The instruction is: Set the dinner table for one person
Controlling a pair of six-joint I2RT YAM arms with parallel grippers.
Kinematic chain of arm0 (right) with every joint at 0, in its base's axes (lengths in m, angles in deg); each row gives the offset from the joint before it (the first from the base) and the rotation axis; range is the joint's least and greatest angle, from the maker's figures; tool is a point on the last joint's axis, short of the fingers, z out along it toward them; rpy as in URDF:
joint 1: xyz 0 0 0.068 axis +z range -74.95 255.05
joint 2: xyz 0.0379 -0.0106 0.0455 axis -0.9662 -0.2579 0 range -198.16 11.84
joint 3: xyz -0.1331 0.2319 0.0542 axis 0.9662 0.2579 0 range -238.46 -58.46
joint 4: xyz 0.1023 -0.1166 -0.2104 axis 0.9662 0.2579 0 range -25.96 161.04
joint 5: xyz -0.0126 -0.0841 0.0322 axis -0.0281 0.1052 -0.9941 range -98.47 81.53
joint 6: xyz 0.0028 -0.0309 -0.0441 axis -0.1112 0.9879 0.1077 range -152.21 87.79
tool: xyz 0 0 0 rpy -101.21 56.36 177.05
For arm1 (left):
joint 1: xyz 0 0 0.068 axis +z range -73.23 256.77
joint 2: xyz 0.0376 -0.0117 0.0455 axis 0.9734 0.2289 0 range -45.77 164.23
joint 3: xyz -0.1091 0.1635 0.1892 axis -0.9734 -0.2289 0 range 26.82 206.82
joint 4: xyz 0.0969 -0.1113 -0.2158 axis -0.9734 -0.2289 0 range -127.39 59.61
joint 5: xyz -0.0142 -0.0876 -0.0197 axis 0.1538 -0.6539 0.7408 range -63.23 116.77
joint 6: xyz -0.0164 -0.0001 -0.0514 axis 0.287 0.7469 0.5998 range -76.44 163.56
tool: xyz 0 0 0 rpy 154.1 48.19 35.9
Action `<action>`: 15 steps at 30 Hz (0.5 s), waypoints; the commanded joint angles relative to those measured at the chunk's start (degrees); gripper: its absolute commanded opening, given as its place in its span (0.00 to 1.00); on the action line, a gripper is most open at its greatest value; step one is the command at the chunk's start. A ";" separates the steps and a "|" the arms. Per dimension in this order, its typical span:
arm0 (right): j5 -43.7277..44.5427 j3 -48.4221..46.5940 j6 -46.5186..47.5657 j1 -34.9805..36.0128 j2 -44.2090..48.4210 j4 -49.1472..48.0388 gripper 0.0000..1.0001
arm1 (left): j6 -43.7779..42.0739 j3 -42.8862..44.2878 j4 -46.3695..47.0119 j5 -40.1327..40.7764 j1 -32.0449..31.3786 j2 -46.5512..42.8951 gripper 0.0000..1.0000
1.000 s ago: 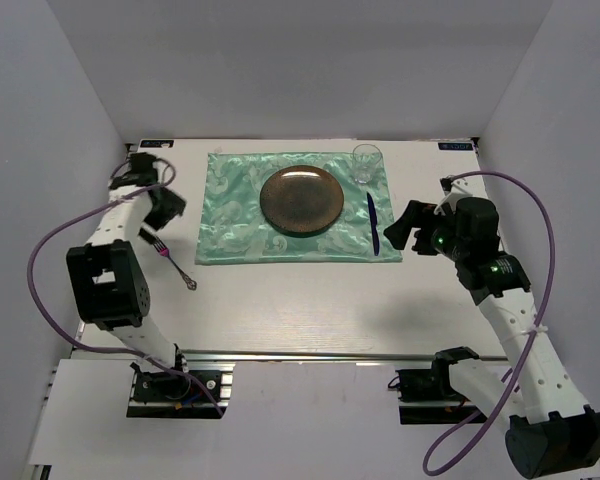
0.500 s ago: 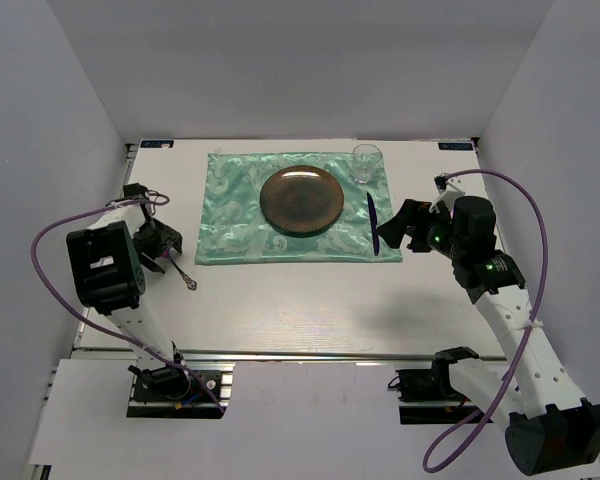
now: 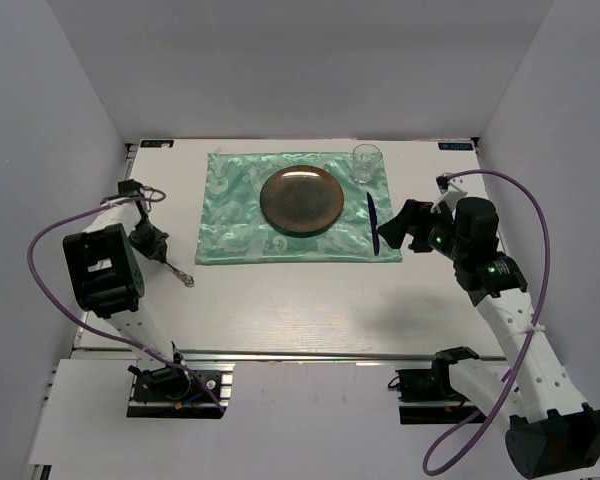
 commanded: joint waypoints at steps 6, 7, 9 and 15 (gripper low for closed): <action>-3.09 0.69 2.56 -0.12 0.98 -4.31 0.89 | -22.32 18.12 1.27 -19.82 -5.07 -5.37 0.00; -3.62 0.43 2.56 0.06 0.72 -4.41 0.89 | -22.95 19.29 1.17 -19.84 -6.40 -3.54 0.00; -4.07 -0.18 2.74 -0.12 -0.25 -4.06 0.89 | -25.23 23.31 -0.40 -17.57 -10.69 -1.07 0.00; -3.02 -1.41 4.05 -0.12 -0.87 -2.65 0.89 | -27.70 32.47 -5.33 -8.33 -19.24 9.66 0.00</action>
